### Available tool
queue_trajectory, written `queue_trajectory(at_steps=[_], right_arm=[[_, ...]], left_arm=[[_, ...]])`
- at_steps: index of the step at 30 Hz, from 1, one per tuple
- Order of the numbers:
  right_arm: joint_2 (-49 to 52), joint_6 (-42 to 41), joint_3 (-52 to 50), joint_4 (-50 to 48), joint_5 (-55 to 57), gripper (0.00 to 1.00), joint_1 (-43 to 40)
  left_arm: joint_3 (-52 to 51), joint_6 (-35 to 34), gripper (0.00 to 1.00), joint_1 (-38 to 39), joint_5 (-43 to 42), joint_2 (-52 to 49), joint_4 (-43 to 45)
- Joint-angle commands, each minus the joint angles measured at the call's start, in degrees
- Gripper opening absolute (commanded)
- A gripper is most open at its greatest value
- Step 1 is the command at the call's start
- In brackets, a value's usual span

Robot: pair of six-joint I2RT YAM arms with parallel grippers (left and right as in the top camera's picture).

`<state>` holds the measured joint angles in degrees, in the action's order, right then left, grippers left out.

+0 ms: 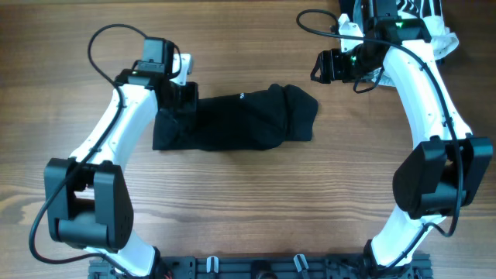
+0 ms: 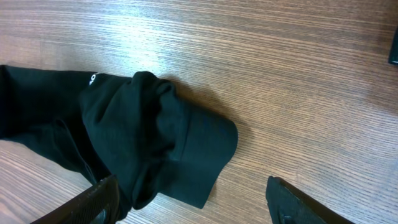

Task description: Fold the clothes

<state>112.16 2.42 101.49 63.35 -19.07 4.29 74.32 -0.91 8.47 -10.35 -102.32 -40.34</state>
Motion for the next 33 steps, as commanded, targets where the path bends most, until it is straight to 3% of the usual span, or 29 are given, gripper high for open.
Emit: queue_trajectory(at_steps=[1, 4, 6, 8, 9, 10, 25, 33], right_arm=[[-1.0, -0.9, -0.7, -0.1, -0.9, 0.76, -0.2], [-1.0, -0.9, -0.7, 0.0, -0.9, 0.76, -0.2], [-1.0, -0.9, -0.7, 0.0, -0.9, 0.76, -0.2], [-1.0, -0.9, -0.7, 0.0, -0.9, 0.76, -0.2], [-1.0, -0.9, -0.7, 0.0, -0.9, 0.76, -0.2], [-1.0, -0.9, -0.7, 0.0, -0.9, 0.76, -0.2], [-0.9, -0.9, -1.5, 1.4, -0.9, 0.76, -0.2], [-0.9, -1.5, -15.9, -5.9, -10.2, 0.80, -0.2]], left_arm=[[0.9, -1.1, 0.12, 1.0, 0.3, 0.7, 0.0], [0.9, -1.1, 0.20, 1.9, -0.2, 0.6, -0.1], [0.9, -1.1, 0.30, 2.5, -1.2, 0.6, 0.0], [0.9, -1.1, 0.66, 3.5, -2.1, 0.6, -0.3], [0.9, -1.1, 0.92, 3.9, -2.3, 0.6, -0.5], [0.9, -1.1, 1.00, 4.4, -2.3, 0.6, -0.7], [0.9, -1.2, 1.00, 4.9, -0.5, 0.7, -7.1], [5.7, -2.9, 1.00, -0.5, -0.5, 5.1, -7.1]])
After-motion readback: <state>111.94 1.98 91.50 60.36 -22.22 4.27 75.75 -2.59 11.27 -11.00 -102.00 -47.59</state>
